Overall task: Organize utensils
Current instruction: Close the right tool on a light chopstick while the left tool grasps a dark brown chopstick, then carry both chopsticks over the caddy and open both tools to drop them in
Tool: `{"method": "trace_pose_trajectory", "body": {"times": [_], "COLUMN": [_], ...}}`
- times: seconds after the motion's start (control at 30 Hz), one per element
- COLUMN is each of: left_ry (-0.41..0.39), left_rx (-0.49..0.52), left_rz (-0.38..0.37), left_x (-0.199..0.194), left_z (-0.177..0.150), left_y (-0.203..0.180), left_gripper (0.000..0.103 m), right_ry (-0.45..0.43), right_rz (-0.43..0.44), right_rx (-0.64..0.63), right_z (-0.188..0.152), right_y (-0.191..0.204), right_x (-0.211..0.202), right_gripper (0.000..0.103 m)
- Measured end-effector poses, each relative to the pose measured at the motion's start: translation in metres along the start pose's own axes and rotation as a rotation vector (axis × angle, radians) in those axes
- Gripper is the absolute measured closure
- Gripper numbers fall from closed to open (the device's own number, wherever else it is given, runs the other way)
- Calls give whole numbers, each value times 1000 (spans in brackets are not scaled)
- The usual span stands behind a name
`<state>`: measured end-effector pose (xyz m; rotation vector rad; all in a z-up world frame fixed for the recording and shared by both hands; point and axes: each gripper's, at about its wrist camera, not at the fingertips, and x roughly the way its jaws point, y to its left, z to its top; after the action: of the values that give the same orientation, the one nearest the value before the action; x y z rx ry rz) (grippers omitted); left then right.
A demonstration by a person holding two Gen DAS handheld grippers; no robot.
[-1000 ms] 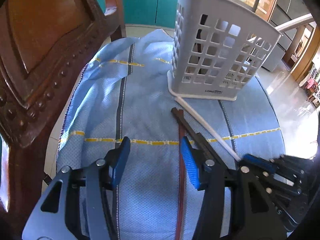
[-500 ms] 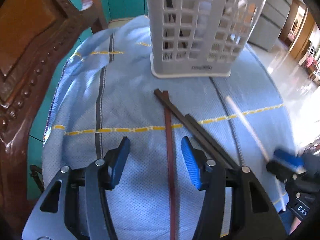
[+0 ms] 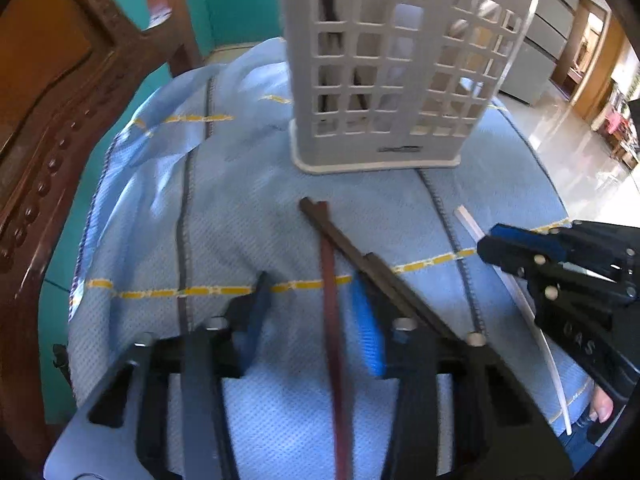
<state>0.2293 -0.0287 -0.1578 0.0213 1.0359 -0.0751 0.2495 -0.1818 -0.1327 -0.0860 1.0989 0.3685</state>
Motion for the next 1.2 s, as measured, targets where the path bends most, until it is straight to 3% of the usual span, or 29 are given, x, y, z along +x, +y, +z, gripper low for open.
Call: {"method": "trace_pose_trajectory", "body": {"times": [0.07,0.1,0.3,0.43,0.67,0.9,1.03,1.2], "left_ry": [-6,-9,-116,-200,-196,-273,-263,-280], "left_rx": [26,29,1,-20,-78,-105,-69,-105], "left_rz": [12,17,30,-7,-79,-78,-67,-89], "left_x": [0,-1,-21,-52,-61,-75,-70,-77], "left_z": [0,0,13,18,21,15,17,16], "left_y": [-7,-9,-6,6,27,41,32,37], "left_gripper": [93,95,96,96,96,96,96,96], "right_ry": [-18,-30,-138,-220,-198,-200,-195,-251], "right_rz": [37,52,55,49,57,59,55,69], "right_rx": [18,21,20,25,76,63,54,38], "right_z": [-3,-6,-8,-9,-10,-11,-12,-11], "right_y": [-5,-8,-13,-19,-32,-26,-22,-18], "right_x": [-2,-4,-25,-49,-49,-45,-43,-61], "right_gripper": [96,97,97,97,97,97,96,97]}}
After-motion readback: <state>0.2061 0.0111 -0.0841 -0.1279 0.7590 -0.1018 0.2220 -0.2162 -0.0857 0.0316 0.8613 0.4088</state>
